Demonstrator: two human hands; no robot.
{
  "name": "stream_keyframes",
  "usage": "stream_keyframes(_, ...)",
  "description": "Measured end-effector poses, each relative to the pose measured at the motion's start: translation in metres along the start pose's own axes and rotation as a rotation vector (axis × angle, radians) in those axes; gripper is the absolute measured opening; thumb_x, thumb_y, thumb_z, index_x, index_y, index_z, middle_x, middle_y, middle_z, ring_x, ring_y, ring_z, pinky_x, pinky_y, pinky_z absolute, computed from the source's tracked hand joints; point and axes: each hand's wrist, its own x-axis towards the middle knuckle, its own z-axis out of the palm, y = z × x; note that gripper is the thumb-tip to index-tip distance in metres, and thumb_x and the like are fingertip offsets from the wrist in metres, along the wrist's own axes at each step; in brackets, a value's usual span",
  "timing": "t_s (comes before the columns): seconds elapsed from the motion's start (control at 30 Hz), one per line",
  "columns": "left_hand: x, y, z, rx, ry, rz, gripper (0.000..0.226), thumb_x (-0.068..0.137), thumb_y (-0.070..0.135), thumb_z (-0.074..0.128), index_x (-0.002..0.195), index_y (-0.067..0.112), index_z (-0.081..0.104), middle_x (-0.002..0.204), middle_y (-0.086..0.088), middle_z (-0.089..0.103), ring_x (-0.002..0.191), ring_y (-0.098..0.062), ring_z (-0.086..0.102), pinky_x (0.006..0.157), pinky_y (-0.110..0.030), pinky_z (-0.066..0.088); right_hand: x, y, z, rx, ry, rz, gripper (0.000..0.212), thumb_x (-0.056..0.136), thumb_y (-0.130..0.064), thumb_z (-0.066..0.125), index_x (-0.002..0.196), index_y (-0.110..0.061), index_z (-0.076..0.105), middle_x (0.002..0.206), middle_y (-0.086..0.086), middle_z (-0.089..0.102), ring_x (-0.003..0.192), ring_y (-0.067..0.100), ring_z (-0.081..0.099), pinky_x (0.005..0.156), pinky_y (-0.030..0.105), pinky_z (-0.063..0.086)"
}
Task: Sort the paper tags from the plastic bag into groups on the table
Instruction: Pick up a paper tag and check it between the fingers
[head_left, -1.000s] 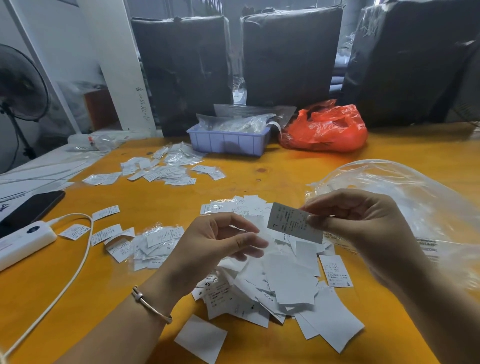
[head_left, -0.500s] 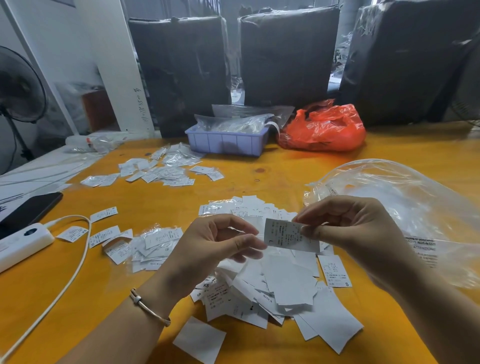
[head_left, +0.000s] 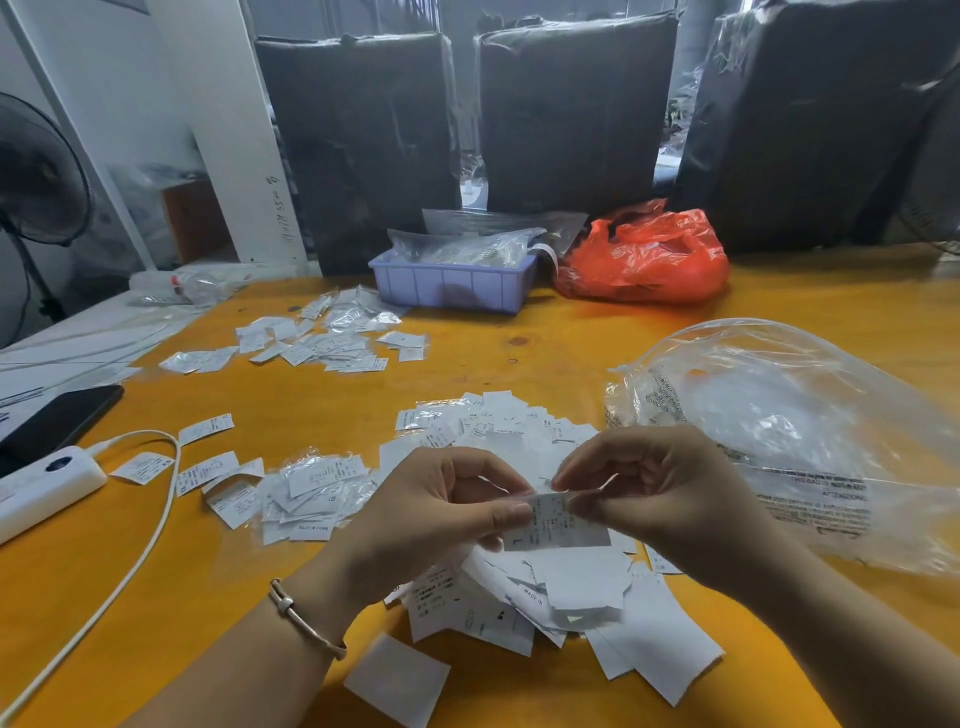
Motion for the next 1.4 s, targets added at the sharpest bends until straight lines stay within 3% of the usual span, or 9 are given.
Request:
stream_keyframes(0.2,0.001,0.002,-0.003,-0.022,0.126,0.042,0.023,0.073,0.028,0.080,0.085,0.008,0.075,0.082,-0.009,0.077,0.068,-0.016,0.068,0.061,-0.021,0.054,0.002,-0.002,-0.005,0.091,0.111,0.030,0.026,0.077,-0.004,0.076,0.099,-0.017,0.070,0.088,0.000,0.074,0.080,0.018,0.070,0.068,0.035,0.060)
stream_keyframes(0.37,0.000,0.006,-0.002,-0.112,0.158,0.049,0.016,0.072,0.022,0.077,0.084,0.010,0.075,0.084,-0.013,0.077,0.074,-0.022,0.073,0.060,-0.021,0.053,0.001,-0.003,-0.004,0.156,0.110,0.037,0.018,0.077,0.004,0.074,0.088,-0.009,0.072,0.076,0.006,0.075,0.067,0.021,0.071,0.061,0.028,0.056)
stream_keyframes(0.57,0.001,0.007,0.003,-0.097,0.133,0.025,0.025,0.073,0.023,0.078,0.093,0.008,0.072,0.088,-0.011,0.078,0.083,-0.028,0.076,0.065,-0.023,0.056,-0.003,0.003,0.015,0.059,0.097,0.022,0.013,0.080,0.000,0.072,0.086,-0.012,0.074,0.075,-0.001,0.075,0.064,0.015,0.071,0.057,0.023,0.056)
stream_keyframes(0.77,0.002,0.004,0.002,-0.039,0.135,0.015,0.021,0.074,0.021,0.081,0.091,0.010,0.075,0.086,-0.010,0.077,0.084,-0.026,0.075,0.064,-0.025,0.055,-0.004,0.007,0.026,0.058,0.068,0.055,0.007,0.083,-0.007,0.072,0.085,-0.014,0.071,0.070,0.003,0.074,0.057,0.019,0.070,0.050,0.029,0.054)
stream_keyframes(0.87,0.003,0.002,0.002,-0.037,0.169,0.015,0.020,0.074,0.023,0.079,0.087,0.009,0.075,0.083,-0.010,0.075,0.080,-0.021,0.073,0.063,-0.026,0.054,-0.003,0.006,0.028,0.059,0.060,0.058,0.013,0.087,-0.025,0.066,0.084,-0.015,0.074,0.071,0.004,0.073,0.058,0.018,0.069,0.050,0.027,0.052)
stream_keyframes(0.97,0.004,0.002,0.002,-0.067,0.162,0.012,0.015,0.073,0.025,0.077,0.081,0.012,0.075,0.079,-0.008,0.073,0.076,-0.016,0.070,0.064,-0.023,0.053,-0.003,0.002,0.027,0.074,0.027,0.093,0.028,0.075,-0.046,0.068,0.084,-0.020,0.074,0.074,0.001,0.073,0.060,0.017,0.069,0.050,0.024,0.051)
stream_keyframes(1.03,0.003,0.002,0.002,-0.058,0.132,0.007,0.015,0.075,0.026,0.075,0.080,0.012,0.075,0.078,-0.005,0.073,0.074,-0.013,0.068,0.064,-0.019,0.051,-0.004,0.004,0.026,0.045,0.016,0.101,0.017,0.074,-0.034,0.078,0.084,-0.021,0.073,0.074,-0.001,0.072,0.061,0.016,0.069,0.052,0.024,0.051)
stream_keyframes(1.13,0.003,0.001,0.002,-0.065,0.105,0.010,0.018,0.077,0.025,0.074,0.083,0.008,0.074,0.079,-0.007,0.072,0.074,-0.013,0.067,0.064,-0.018,0.050,-0.002,0.006,0.023,0.107,0.028,0.124,0.005,0.079,-0.011,0.075,0.078,-0.015,0.074,0.071,0.004,0.072,0.061,0.018,0.068,0.053,0.026,0.050)
stream_keyframes(1.4,0.002,0.001,-0.006,-0.021,-0.036,-0.031,0.015,0.082,0.026,0.071,0.084,0.011,0.073,0.084,-0.004,0.073,0.080,-0.013,0.068,0.062,-0.020,0.051,0.000,0.005,0.019,0.305,-0.009,0.181,0.006,0.080,-0.014,0.072,0.079,-0.010,0.077,0.071,0.014,0.071,0.058,0.016,0.059,0.052,0.022,0.046)
